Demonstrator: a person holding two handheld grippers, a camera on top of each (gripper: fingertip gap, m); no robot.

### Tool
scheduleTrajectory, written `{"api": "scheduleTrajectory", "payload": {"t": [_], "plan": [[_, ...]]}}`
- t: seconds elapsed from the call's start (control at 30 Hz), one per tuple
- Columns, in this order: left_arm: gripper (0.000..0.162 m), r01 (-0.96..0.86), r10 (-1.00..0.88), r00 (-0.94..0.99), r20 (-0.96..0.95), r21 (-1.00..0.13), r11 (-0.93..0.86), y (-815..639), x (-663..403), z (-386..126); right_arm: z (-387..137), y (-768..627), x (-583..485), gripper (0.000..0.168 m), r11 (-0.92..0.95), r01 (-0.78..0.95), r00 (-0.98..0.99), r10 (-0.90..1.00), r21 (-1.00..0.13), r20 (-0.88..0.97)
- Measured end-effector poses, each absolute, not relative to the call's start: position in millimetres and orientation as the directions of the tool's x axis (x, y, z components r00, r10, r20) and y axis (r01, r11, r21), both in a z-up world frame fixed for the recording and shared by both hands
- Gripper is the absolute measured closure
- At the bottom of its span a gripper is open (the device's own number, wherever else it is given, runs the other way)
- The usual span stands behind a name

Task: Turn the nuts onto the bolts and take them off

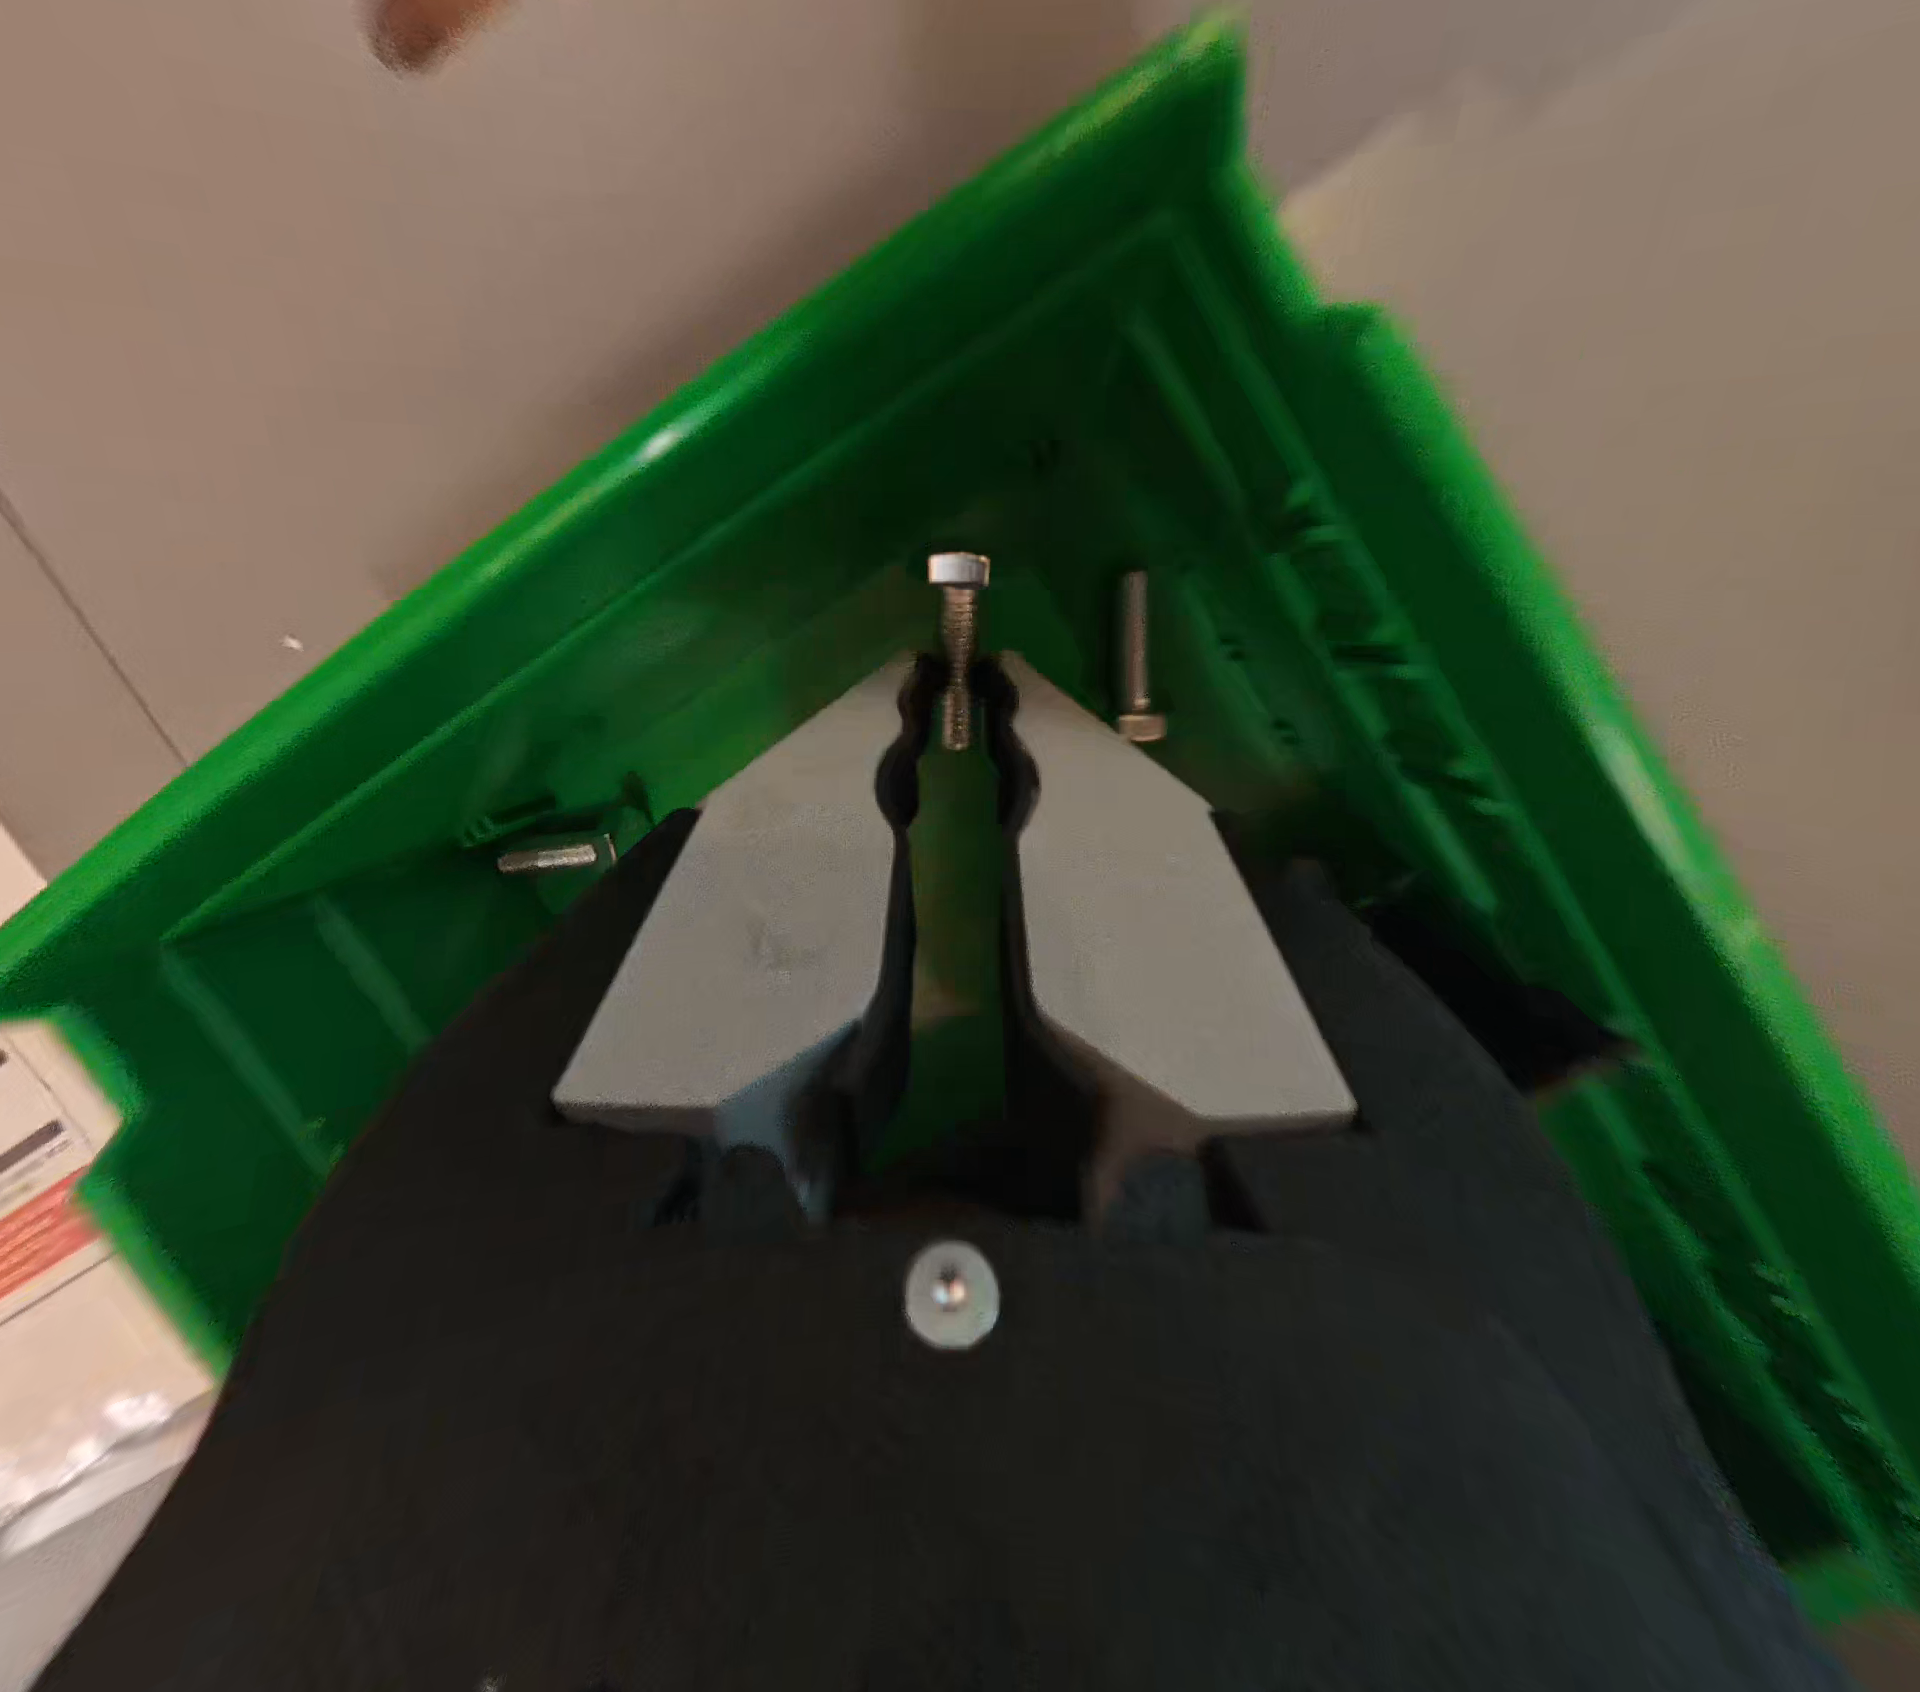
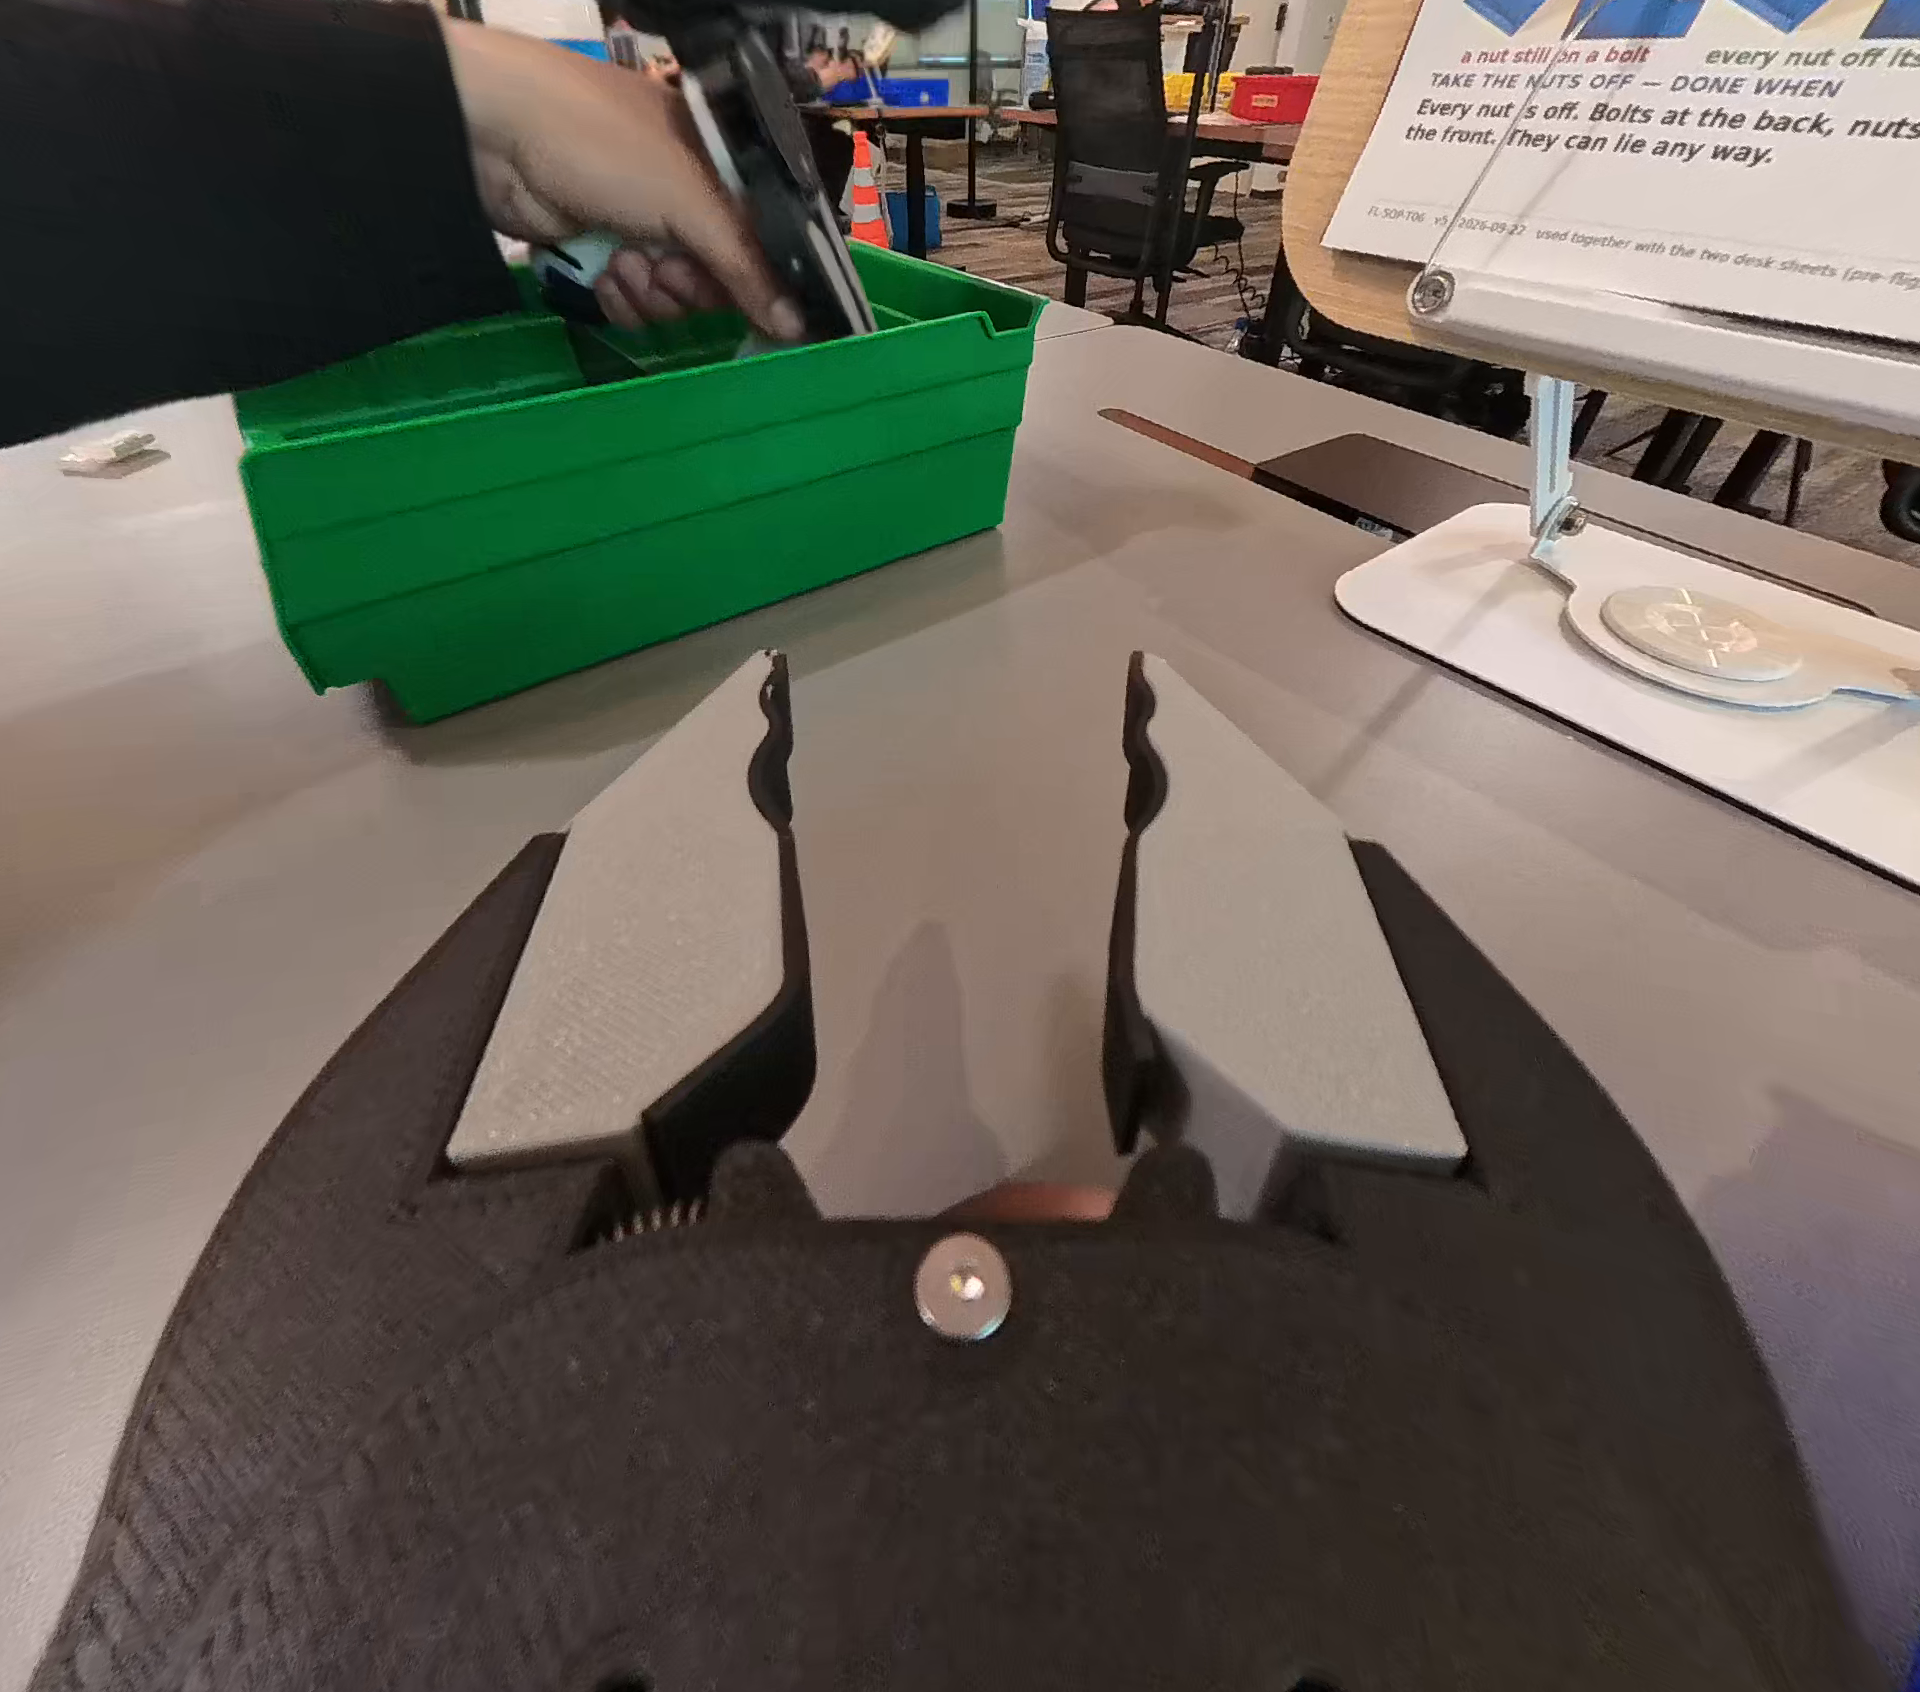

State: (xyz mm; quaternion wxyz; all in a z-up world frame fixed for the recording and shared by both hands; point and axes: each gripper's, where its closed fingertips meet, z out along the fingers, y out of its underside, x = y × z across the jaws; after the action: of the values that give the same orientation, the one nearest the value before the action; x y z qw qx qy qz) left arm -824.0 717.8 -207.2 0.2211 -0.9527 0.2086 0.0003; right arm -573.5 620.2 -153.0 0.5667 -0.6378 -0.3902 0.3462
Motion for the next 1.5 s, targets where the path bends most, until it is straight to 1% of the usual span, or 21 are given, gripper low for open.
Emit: {"api": "scheduleTrajectory", "payload": {"t": [0.07, 0.1, 0.17, 0.2, 0.23, 0.27, 0.3, 0.37, 0.43, 0.53, 0.63, 0.67, 0.73, 0.8, 0.87, 0.93, 1.0, 1.13, 1.27, 1.4, 1.5], "plan": [[0.155, -0.352, -0.394, 0.917, -0.067, -0.605, -0.715, 715, -810, -163, -150, 618, -573, 0.107, -0.047, 0.099, 0.451, 0.893, -0.994, 0.003], [0.154, -0.304, -0.407, 0.913, -0.020, -0.699, -0.647, 708, -796, -137, -148, 617, -574, 0.107, -0.040, 0.093, 0.444, 0.896, -0.995, 0.005], [0.155, -0.162, -0.491, 0.866, 0.091, -0.879, -0.449, 684, -755, -79, -140, 612, -574, 0.107, -0.023, 0.073, 0.429, 0.903, -0.997, 0.011], [0.155, -0.070, -0.558, 0.817, 0.149, -0.934, -0.351, 664, -731, -53, -136, 609, -574, 0.107, -0.016, 0.065, 0.422, 0.906, -0.998, 0.013], [0.156, 0.000, -0.624, 0.755, 0.201, -0.952, -0.307, 642, -708, -37, -131, 605, -574, 0.109, -0.012, 0.053, 0.404, 0.915, -0.999, 0.010], [0.156, 0.020, -0.680, 0.702, 0.211, -0.960, -0.278, 622, -686, -31, -125, 598, -574, 0.113, -0.013, 0.033, 0.372, 0.928, -0.999, 0.000], [0.156, -0.001, -0.717, 0.673, 0.182, -0.969, -0.246, 606, -668, -33, -118, 591, -574, 0.118, -0.024, 0.010, 0.331, 0.944, -1.000, -0.019], [0.155, -0.066, -0.760, 0.641, 0.102, -0.980, -0.187, 584, -634, -46, -99, 578, -570, 0.125, -0.062, -0.051, 0.245, 0.967, -0.997, -0.073], [0.156, -0.087, -0.782, 0.621, 0.057, -0.986, -0.141, 572, -605, -59, -79, 571, -561, 0.133, -0.116, -0.127, 0.171, 0.976, -0.985, -0.137], [0.155, -0.120, -0.780, 0.625, -0.020, -0.990, -0.071, 570, -573, -75, -61, 573, -546, 0.132, -0.191, -0.207, 0.121, 0.968, -0.960, -0.219], [0.155, -0.134, -0.784, 0.618, -0.052, -0.990, -0.040, 577, -550, -89, -49, 572, -537, 0.132, -0.225, -0.264, 0.076, 0.964, -0.938, -0.253], [0.155, -0.120, -0.792, 0.609, -0.043, -0.992, -0.038, 578, -544, -91, -50, 572, -537, 0.134, -0.233, -0.259, 0.069, 0.963, -0.937, -0.259], [0.156, -0.099, -0.794, 0.606, -0.037, -0.995, -0.029, 580, -537, -93, -61, 579, -541, 0.134, -0.248, -0.215, 0.121, 0.953, -0.945, -0.278], [0.155, -0.100, -0.782, 0.621, -0.047, -0.995, -0.020, 581, -536, -95, -67, 578, -546, 0.135, -0.255, -0.196, 0.116, 0.953, -0.947, -0.281], [0.155, -0.125, -0.782, 0.620, -0.066, -0.992, -0.015, 578, -537, -101, -73, 574, -552, 0.133, -0.269, -0.165, 0.102, 0.952, -0.949, -0.288], [0.156, -0.174, -0.776, 0.624, -0.087, -0.984, -0.030, 577, -538, -111, -79, 571, -557, 0.134, -0.257, -0.129, 0.108, 0.956, -0.958, -0.271], [0.155, -0.213, -0.763, 0.634, -0.126, -0.977, -0.015, 577, -539, -115, -88, 577, -559, 0.154, -0.209, -0.082, 0.187, 0.957, -0.975, -0.221], [0.155, -0.229, -0.757, 0.631, -0.169, -0.973, 0.026, 572, -542, -109, -85, 575, -557, 0.155, -0.213, -0.079, 0.171, 0.960, -0.974, -0.224], [0.155, -0.172, -0.792, 0.598, -0.124, -0.985, 0.025, 563, -547, -101, -88, 578, -553, 0.168, -0.214, -0.060, 0.170, 0.960, -0.975, -0.222], [0.156, -0.129, -0.804, 0.588, -0.084, -0.992, 0.009, 563, -552, -96, -97, 575, -557, 0.168, -0.260, -0.020, 0.114, 0.959, -0.965, -0.261], [0.156, -0.117, -0.812, 0.582, -0.046, -0.993, -0.027, 564, -556, -99, -107, 575, -561, 0.166, -0.249, 0.033, 0.124, 0.962, -0.968, -0.244]]}}
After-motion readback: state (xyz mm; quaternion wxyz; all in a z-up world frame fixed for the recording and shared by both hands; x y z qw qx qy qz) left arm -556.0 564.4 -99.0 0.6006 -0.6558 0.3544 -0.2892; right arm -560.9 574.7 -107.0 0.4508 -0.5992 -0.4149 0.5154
